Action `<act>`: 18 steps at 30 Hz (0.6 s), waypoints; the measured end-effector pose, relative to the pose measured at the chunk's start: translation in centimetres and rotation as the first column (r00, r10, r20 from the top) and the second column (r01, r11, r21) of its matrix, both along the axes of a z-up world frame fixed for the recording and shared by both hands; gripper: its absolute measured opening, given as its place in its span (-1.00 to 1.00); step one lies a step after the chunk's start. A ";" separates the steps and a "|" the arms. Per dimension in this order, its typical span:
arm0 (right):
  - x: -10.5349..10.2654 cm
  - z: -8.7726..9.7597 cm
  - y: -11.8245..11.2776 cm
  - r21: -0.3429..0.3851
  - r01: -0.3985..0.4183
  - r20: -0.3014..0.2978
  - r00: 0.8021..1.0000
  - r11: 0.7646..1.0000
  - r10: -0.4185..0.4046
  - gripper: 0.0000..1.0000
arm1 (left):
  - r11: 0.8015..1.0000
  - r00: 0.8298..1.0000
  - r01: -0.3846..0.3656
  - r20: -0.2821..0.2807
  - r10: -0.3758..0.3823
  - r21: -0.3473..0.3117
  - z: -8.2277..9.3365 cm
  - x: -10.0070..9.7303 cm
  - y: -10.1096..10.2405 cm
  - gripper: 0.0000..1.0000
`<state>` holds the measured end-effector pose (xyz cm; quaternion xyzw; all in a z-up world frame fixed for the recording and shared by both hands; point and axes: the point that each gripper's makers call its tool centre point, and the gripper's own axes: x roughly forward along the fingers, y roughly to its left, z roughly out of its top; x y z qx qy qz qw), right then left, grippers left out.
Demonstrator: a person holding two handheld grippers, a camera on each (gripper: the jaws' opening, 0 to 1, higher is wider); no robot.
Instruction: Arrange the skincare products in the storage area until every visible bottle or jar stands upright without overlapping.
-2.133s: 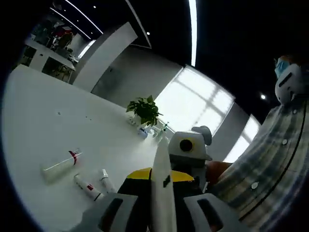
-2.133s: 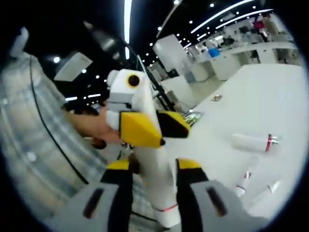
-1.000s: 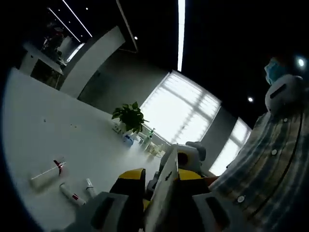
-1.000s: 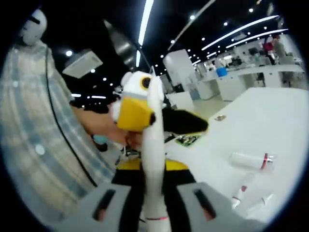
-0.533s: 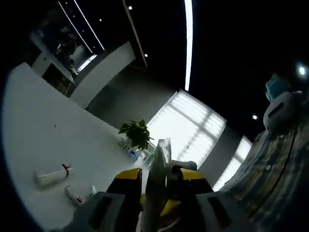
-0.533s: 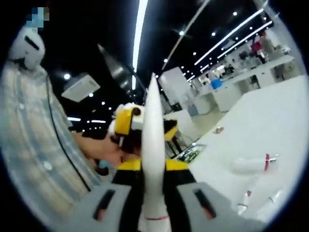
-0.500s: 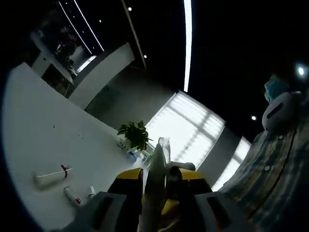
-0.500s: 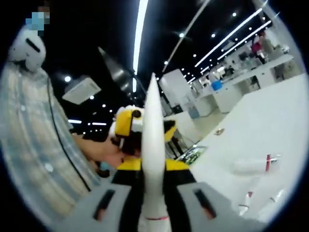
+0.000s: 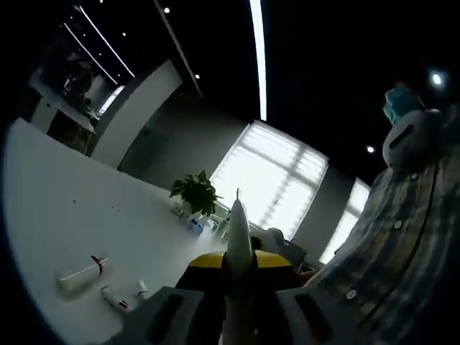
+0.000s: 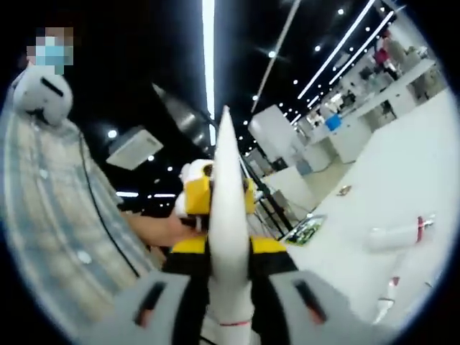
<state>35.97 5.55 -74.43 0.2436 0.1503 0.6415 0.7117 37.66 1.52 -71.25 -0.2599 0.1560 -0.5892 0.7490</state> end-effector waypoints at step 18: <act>-0.4 -4.9 -3.4 -0.466 -0.108 0.149 0.969 0.878 0.198 -0.31 | 0.969 0.998 0.011 0.055 -0.025 0.246 -5.3 -0.8 -0.9 -0.81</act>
